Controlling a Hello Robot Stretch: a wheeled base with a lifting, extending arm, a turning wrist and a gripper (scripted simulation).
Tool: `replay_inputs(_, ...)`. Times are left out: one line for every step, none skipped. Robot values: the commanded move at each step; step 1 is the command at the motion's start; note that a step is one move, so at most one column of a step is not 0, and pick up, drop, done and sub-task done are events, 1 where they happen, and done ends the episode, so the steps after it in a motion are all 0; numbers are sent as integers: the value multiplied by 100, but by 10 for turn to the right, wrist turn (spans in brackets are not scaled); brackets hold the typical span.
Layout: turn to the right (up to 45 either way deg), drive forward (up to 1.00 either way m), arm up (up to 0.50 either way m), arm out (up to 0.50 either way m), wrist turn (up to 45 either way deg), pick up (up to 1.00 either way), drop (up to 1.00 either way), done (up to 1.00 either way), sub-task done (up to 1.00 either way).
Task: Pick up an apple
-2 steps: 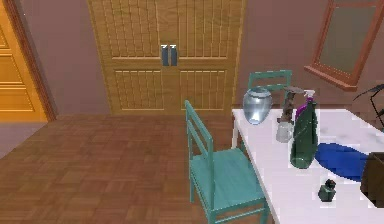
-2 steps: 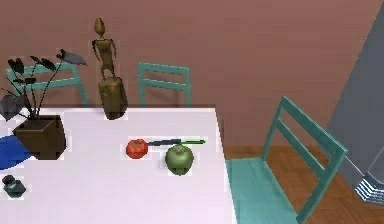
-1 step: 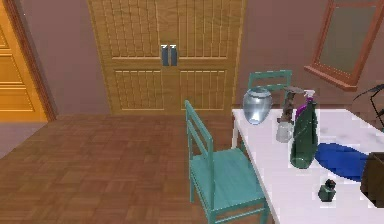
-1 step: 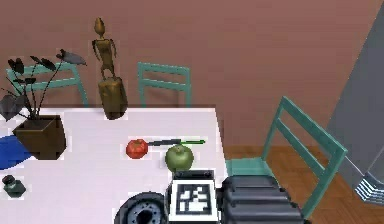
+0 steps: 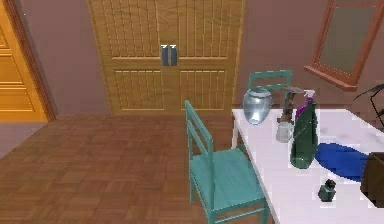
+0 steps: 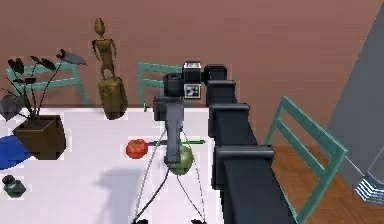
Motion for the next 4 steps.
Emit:
replay_inputs(0,0,0,0,450,0,0,0,0)
replay_inputs(0,0,0,0,450,0,0,0,0)
replay_inputs(0,0,0,0,450,0,0,0,0)
replay_inputs(0,0,0,0,390,0,0,0,0)
